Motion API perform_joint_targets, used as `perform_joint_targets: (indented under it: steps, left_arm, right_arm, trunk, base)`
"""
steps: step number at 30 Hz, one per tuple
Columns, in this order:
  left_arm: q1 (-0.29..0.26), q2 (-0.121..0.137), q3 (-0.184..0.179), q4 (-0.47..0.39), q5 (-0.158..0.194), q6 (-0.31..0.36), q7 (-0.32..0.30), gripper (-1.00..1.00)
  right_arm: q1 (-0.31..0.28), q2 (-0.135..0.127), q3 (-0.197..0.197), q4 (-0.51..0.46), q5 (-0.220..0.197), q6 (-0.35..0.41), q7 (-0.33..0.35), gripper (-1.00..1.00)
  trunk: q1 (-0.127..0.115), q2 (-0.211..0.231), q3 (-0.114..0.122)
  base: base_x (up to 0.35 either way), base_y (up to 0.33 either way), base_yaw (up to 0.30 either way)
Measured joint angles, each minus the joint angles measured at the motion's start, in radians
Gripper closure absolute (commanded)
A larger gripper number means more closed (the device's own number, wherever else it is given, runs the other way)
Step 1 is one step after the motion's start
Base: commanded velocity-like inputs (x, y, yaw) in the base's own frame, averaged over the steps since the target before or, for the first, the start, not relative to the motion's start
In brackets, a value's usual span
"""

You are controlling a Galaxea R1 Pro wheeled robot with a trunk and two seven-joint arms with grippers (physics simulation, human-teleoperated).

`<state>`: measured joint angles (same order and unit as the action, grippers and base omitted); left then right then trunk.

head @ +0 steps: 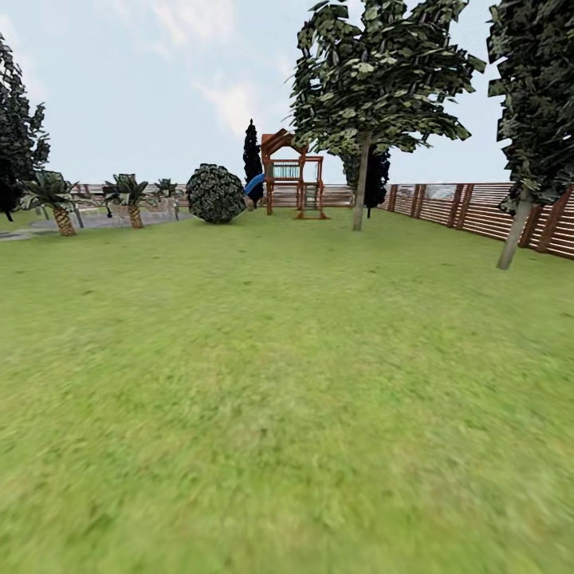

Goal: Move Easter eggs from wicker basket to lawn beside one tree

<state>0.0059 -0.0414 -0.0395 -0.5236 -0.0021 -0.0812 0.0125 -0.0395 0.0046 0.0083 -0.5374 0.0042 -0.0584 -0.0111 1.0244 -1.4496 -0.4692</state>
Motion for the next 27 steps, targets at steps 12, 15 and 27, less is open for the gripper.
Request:
perform_joint_targets:
  steps: [12, 15, 27]
  left_arm:
    - [0.0, 0.0, -0.001, 0.0, -0.001, 0.0, 0.0, -1.0]
    - [0.0, 0.0, -0.001, 0.0, -0.001, 0.0, 0.0, -1.0]
    - [0.0, 0.0, -0.002, 0.0, -0.001, 0.0, 0.0, -1.0]
  right_arm:
    - [0.0, 0.0, 0.0, 0.0, -0.002, 0.0, 0.004, -1.0]
    - [0.0, 0.0, 0.0, 0.0, -0.005, 0.0, 0.005, -1.0]
    - [0.0, 0.0, 0.0, 0.0, -0.005, 0.0, 0.006, -1.0]
  trunk:
    - [0.0, 0.0, 0.0]
    - [0.0, 0.0, 0.0]
    - [0.0, 0.0, 0.0]
  base:
    - [0.335, 0.0, 0.0]
    - [0.335, 0.0, 0.061]
    - [0.335, 0.0, 0.097]
